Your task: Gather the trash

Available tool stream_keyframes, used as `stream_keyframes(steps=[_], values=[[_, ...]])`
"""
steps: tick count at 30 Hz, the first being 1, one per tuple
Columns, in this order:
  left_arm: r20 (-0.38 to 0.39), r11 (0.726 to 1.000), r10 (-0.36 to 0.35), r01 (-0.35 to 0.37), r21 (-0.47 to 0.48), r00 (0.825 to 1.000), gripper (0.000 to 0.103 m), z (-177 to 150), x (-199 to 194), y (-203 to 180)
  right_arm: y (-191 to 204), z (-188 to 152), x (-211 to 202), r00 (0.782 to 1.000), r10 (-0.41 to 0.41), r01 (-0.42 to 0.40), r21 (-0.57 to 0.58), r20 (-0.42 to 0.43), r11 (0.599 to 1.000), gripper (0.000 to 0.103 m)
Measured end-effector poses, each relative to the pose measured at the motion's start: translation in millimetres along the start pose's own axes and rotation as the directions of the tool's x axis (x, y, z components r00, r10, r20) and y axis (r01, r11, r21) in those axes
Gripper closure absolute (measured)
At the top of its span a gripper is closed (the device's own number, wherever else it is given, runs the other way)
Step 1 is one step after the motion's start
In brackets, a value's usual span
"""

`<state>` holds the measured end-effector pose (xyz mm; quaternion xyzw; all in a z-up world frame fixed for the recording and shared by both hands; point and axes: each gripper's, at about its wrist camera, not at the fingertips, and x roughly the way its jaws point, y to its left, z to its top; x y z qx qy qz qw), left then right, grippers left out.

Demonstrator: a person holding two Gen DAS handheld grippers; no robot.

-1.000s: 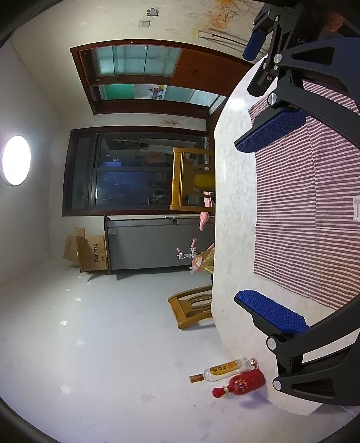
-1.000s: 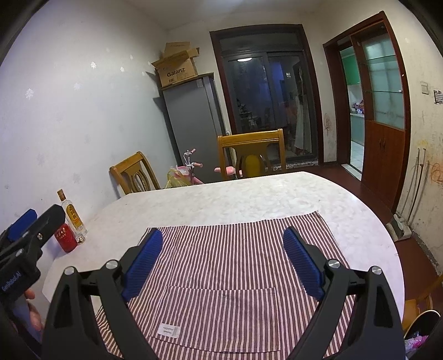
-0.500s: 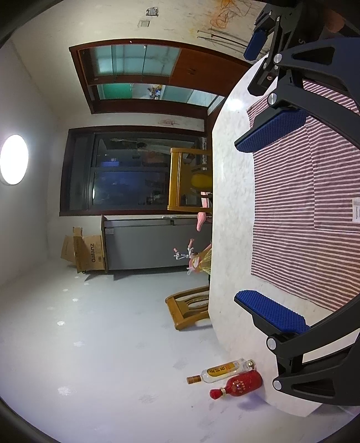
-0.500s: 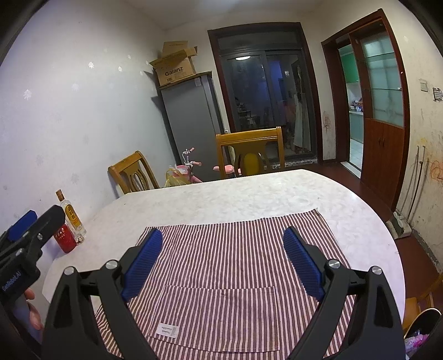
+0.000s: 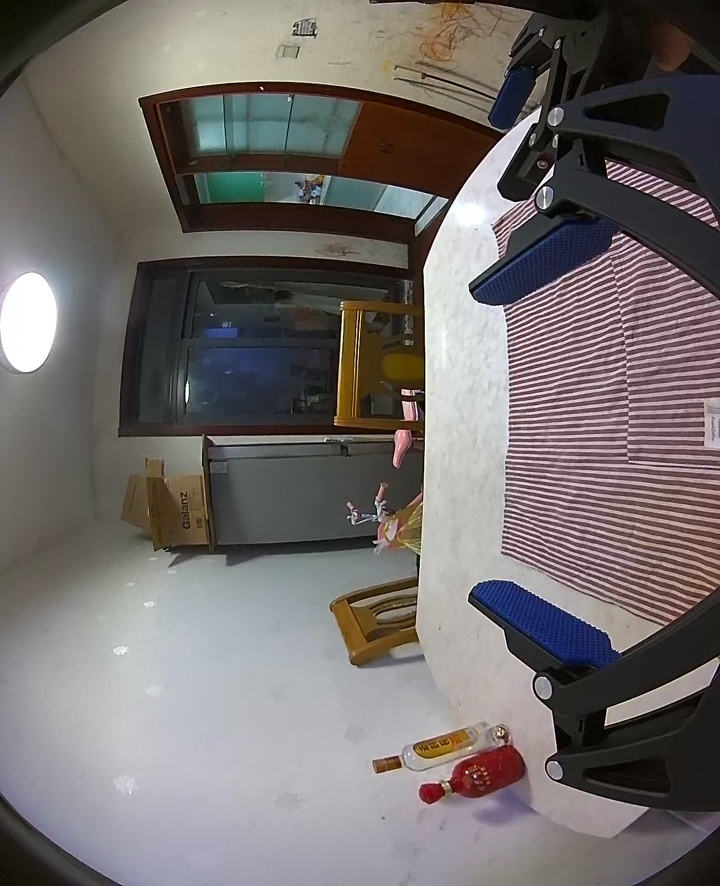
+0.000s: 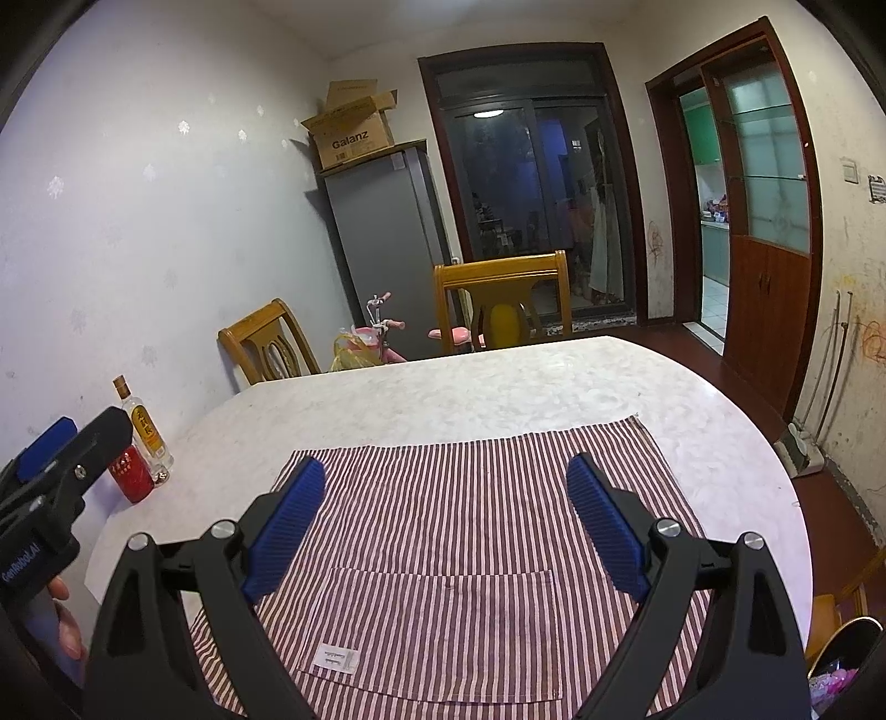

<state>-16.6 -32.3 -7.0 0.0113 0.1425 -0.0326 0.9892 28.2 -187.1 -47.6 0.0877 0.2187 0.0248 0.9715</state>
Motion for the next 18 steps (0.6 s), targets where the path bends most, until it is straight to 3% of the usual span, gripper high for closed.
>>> stream_keyframes(steps=[18], values=[[-0.013,0.999,-0.038,0.038,0.001,0.999,0.006,-1.9,3.0,-1.6,2.3,-3.3,3.7,1.000,-0.002,0.002,-0.008,-0.013,1.000,0.014]])
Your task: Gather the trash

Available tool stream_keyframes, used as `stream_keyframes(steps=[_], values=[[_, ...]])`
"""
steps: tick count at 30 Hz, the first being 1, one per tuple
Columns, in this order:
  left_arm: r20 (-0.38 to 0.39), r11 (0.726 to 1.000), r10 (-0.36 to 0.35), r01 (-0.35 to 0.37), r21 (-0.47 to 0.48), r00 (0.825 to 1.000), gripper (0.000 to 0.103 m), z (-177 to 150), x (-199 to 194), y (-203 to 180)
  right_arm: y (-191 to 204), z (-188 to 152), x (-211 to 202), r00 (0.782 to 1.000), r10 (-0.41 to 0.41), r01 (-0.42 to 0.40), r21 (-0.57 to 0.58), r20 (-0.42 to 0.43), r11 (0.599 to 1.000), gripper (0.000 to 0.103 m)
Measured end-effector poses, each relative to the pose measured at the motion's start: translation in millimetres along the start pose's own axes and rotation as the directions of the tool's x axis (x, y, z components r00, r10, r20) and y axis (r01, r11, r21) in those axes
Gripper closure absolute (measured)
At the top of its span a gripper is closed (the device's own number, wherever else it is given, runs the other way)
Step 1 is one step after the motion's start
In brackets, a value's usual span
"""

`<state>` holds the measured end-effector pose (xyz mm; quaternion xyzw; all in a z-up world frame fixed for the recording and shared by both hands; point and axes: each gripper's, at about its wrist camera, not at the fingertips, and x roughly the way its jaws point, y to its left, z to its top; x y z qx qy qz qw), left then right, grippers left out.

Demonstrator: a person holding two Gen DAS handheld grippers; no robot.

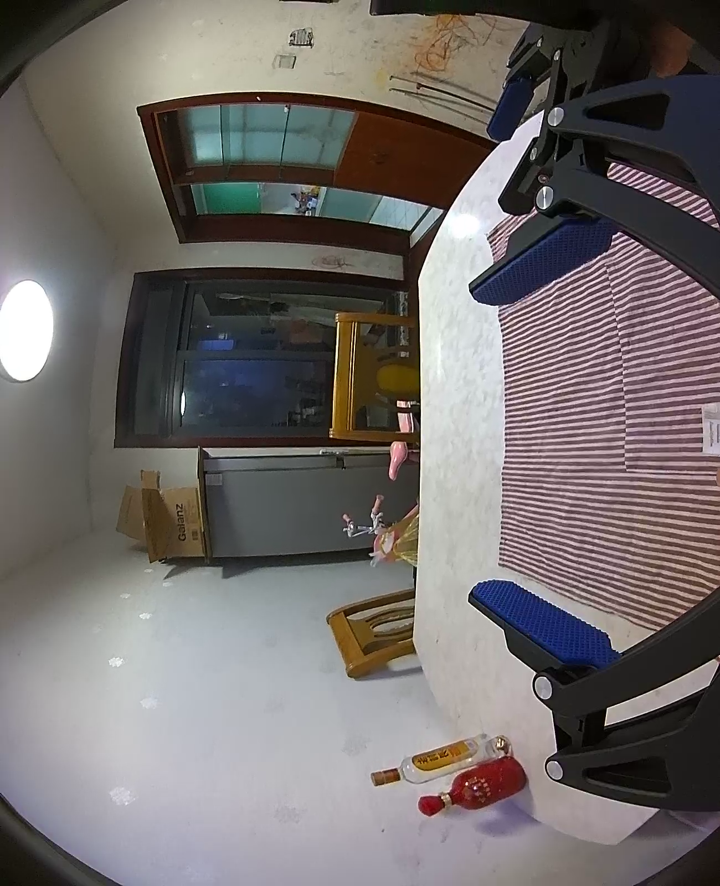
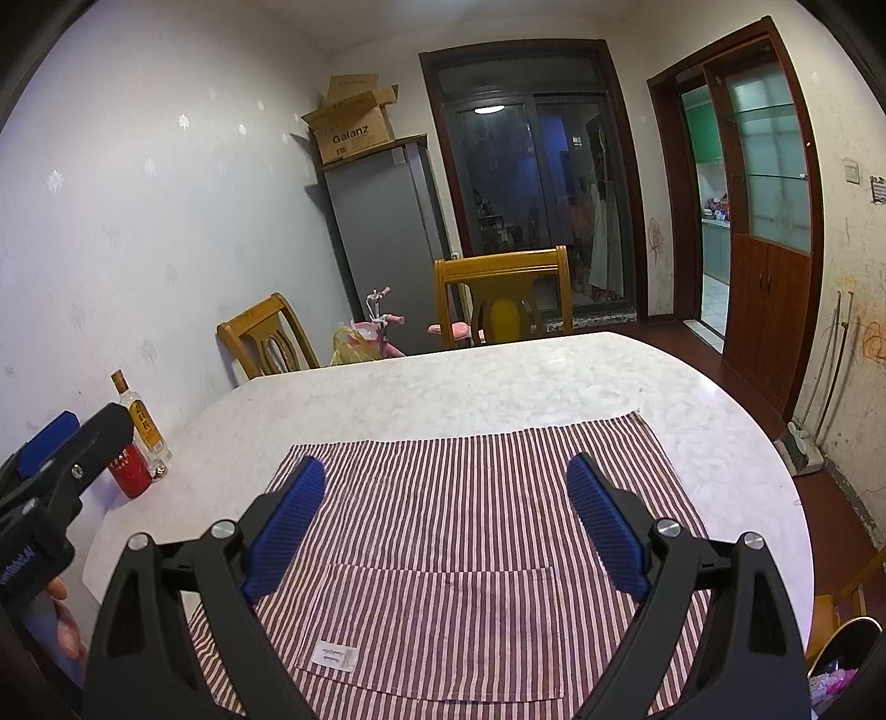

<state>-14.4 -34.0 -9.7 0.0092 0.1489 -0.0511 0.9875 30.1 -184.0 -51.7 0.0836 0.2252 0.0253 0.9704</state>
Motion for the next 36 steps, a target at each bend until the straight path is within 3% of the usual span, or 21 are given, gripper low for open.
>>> stream_keyframes(steps=[36], values=[[0.010,1.000,0.017,-0.016,-0.018,1.000,0.006,-3.3,-4.0,-0.3,5.4,0.7,-3.2,1.000,0.009,-0.009,-0.021,-0.001,1.000,0.014]])
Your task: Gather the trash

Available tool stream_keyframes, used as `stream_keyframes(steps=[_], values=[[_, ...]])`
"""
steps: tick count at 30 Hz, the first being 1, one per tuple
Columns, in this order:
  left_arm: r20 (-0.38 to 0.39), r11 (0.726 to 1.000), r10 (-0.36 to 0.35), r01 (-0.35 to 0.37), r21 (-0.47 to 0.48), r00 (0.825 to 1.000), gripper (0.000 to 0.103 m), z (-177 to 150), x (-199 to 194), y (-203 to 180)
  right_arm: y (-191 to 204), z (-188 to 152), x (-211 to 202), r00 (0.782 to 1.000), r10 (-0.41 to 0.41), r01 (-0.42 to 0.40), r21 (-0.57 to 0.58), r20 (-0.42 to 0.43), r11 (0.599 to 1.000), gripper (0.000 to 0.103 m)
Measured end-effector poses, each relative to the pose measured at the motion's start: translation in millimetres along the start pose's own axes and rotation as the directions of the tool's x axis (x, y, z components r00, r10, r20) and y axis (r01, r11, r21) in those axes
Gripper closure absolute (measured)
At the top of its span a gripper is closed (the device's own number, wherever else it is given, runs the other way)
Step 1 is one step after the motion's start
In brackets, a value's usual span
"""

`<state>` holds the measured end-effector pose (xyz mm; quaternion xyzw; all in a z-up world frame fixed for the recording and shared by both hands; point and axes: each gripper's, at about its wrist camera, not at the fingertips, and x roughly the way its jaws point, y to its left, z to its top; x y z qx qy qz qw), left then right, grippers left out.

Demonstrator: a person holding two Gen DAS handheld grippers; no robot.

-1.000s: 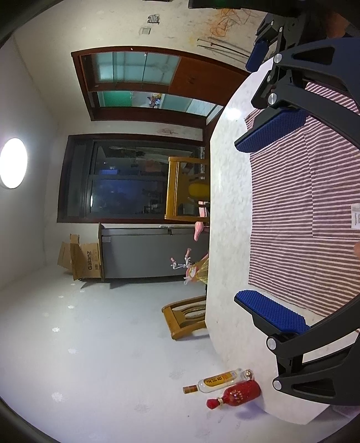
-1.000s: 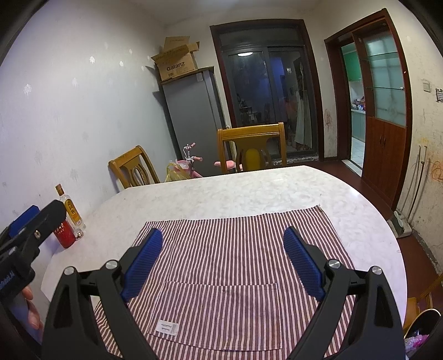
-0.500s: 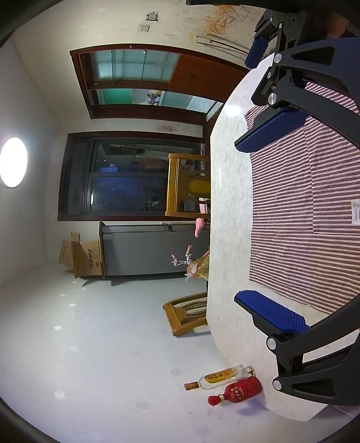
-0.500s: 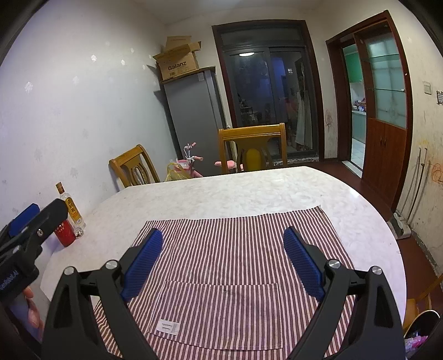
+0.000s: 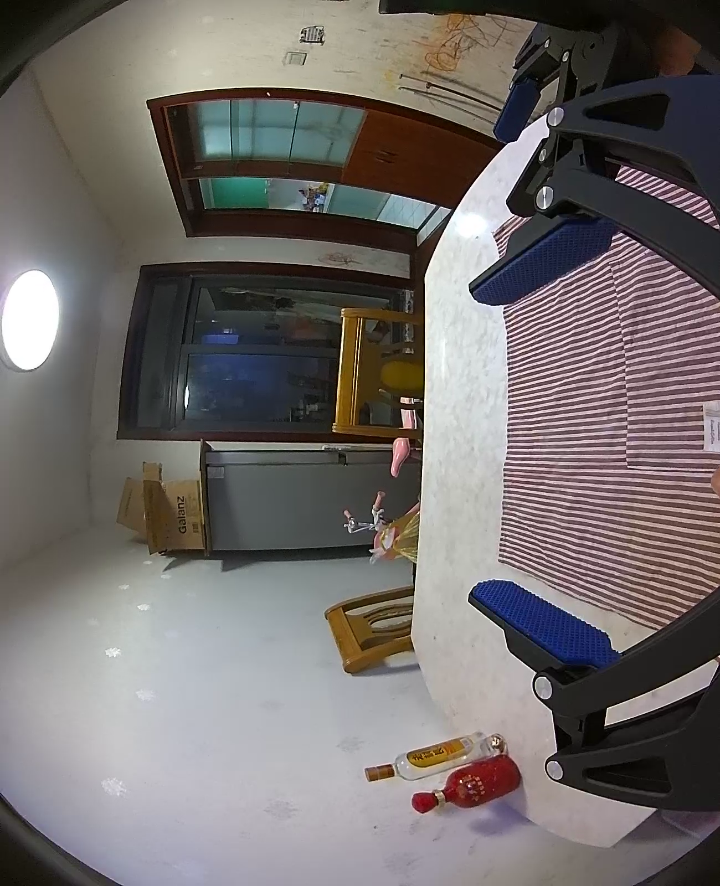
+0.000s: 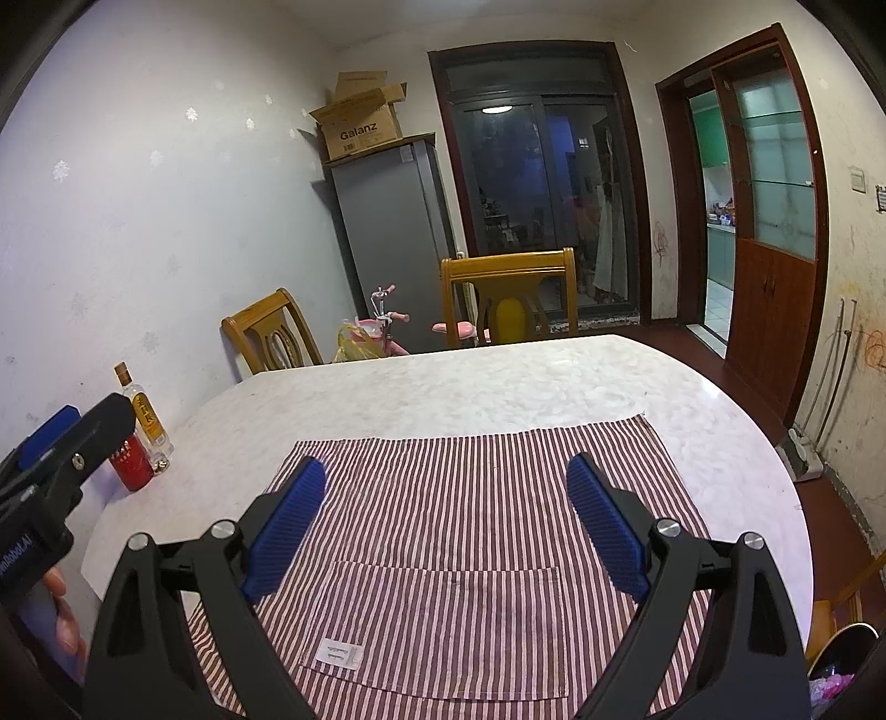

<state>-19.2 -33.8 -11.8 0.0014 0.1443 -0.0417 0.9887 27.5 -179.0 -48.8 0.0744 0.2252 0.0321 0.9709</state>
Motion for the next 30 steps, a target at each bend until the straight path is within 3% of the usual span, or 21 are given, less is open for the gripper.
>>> stream_keyframes(steps=[25,30], values=[[-0.028,1.000,-0.010,0.010,-0.007,1.000,0.006,0,9,-2,2,2,8,1.000,-0.002,0.002,-0.005,-0.021,1.000,0.014],[-0.025,0.999,0.036,-0.036,0.024,0.999,0.006,-2,14,-6,2,0,15,0.999,-0.004,0.003,-0.006,-0.037,1.000,0.014]])
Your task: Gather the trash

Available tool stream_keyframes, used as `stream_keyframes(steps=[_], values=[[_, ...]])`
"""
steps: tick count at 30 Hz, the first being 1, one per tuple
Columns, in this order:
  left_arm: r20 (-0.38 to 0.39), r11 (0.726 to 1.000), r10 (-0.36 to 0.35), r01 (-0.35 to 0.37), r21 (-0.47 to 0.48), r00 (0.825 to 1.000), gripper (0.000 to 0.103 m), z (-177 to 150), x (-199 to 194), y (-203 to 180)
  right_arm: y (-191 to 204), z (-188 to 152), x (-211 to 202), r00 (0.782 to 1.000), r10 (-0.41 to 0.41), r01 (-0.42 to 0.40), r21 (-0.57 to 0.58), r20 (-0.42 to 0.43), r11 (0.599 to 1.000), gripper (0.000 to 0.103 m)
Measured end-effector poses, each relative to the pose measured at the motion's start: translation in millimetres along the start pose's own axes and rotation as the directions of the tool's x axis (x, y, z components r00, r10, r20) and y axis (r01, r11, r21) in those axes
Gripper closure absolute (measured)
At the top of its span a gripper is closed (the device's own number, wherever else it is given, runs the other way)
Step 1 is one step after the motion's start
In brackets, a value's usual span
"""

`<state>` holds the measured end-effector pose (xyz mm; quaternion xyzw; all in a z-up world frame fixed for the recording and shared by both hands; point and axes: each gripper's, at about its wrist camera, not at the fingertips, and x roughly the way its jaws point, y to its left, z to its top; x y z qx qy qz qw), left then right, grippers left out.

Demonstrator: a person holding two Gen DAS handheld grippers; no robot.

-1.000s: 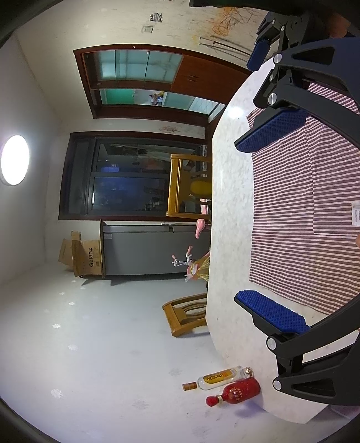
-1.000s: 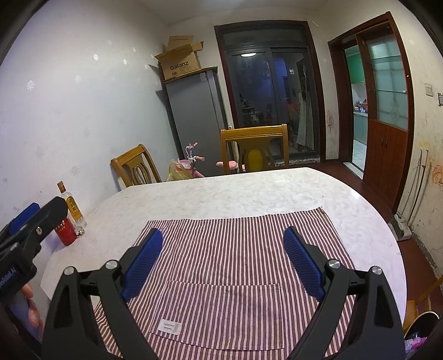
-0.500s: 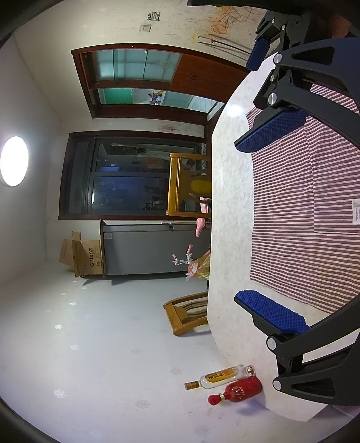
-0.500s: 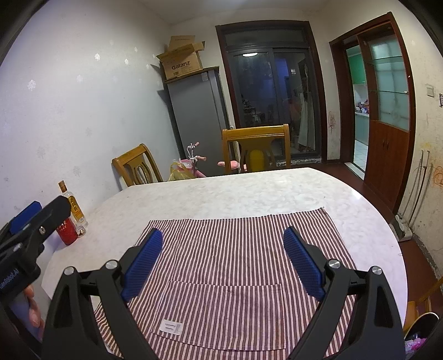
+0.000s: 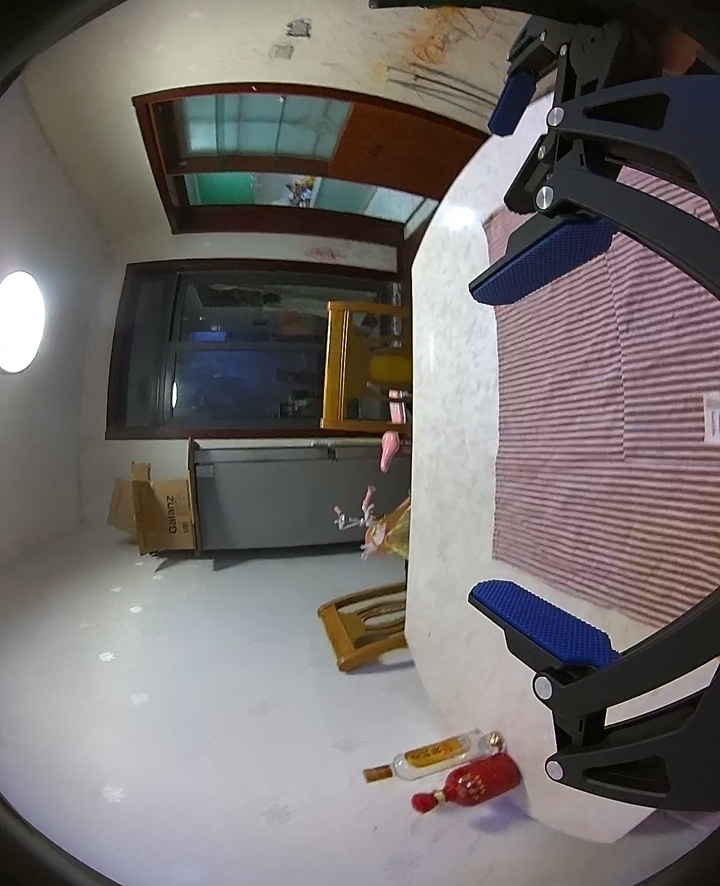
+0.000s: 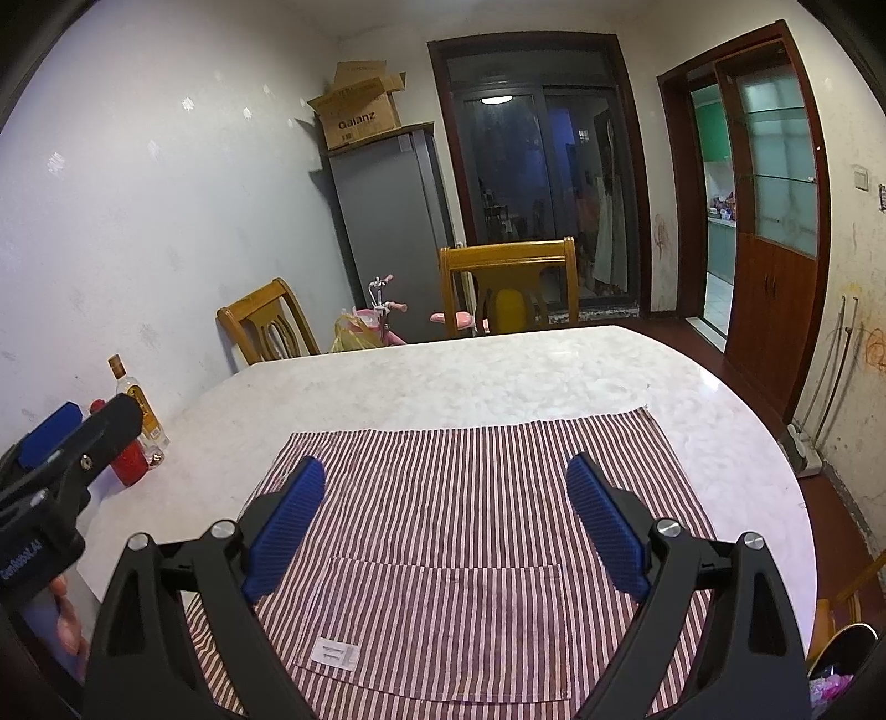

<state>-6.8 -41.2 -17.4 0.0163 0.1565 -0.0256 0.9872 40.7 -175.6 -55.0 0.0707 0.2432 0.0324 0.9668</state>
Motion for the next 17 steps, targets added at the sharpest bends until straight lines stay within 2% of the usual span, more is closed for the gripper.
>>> stream_keyframes(steps=[2,7,10,17], values=[[0.018,1.000,0.023,-0.023,0.000,1.000,0.006,0,0,0,0,-1,2,1.000,-0.001,0.001,0.000,-0.005,1.000,0.014],[0.036,0.999,-0.020,0.022,-0.046,0.999,0.006,2,2,8,-3,-1,10,1.000,-0.002,0.002,0.004,-0.018,1.000,0.014],[0.037,1.000,-0.011,0.012,-0.029,0.999,0.006,2,6,8,-3,0,15,1.000,-0.001,0.001,0.006,-0.025,1.000,0.014],[-0.016,0.999,-0.008,0.007,-0.039,1.000,0.006,2,19,11,-7,-2,21,0.999,0.003,-0.003,0.012,-0.040,1.000,0.014]])
